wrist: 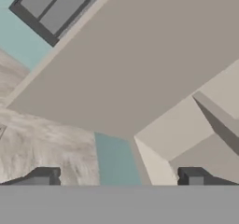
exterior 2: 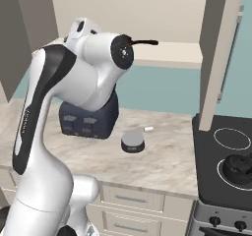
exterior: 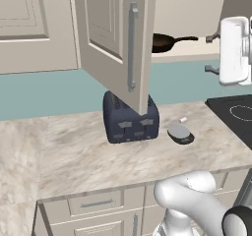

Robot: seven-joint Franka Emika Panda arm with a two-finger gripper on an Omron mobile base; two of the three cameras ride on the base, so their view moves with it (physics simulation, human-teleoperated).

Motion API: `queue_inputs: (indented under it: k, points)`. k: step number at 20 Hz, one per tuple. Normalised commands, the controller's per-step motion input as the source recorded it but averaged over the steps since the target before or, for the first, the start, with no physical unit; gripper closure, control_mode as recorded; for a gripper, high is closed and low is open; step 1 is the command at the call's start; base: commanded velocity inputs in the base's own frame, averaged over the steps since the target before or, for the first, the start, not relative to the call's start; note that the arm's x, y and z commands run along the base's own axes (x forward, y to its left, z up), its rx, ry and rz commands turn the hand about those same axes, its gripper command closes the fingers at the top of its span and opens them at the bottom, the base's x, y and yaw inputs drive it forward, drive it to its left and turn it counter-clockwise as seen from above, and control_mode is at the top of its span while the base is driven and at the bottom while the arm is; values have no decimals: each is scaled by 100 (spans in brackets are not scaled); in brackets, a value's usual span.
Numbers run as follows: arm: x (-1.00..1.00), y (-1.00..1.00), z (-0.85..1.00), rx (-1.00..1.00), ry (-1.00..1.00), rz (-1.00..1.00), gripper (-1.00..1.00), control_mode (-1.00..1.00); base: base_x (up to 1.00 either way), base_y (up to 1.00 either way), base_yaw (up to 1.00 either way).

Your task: Pick the pan from the cabinet and place it on the stove. Then turn on the stove burner for the pan.

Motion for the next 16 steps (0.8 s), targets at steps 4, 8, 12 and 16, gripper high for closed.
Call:
queue_inputs:
  k: [4,8,12,16]
  points:
    - [42,-18,-3,-17,0,-1,-100,-100,0,0,0]
    - [50,-24,-10,-13,0,0,-100,-100,0,0,0]
    - [51,-26,-8,-10,-1,0,-100,-100,0,0,0]
    - [52,-27,-7,-7,-3,0,-100,-100,0,0,0]
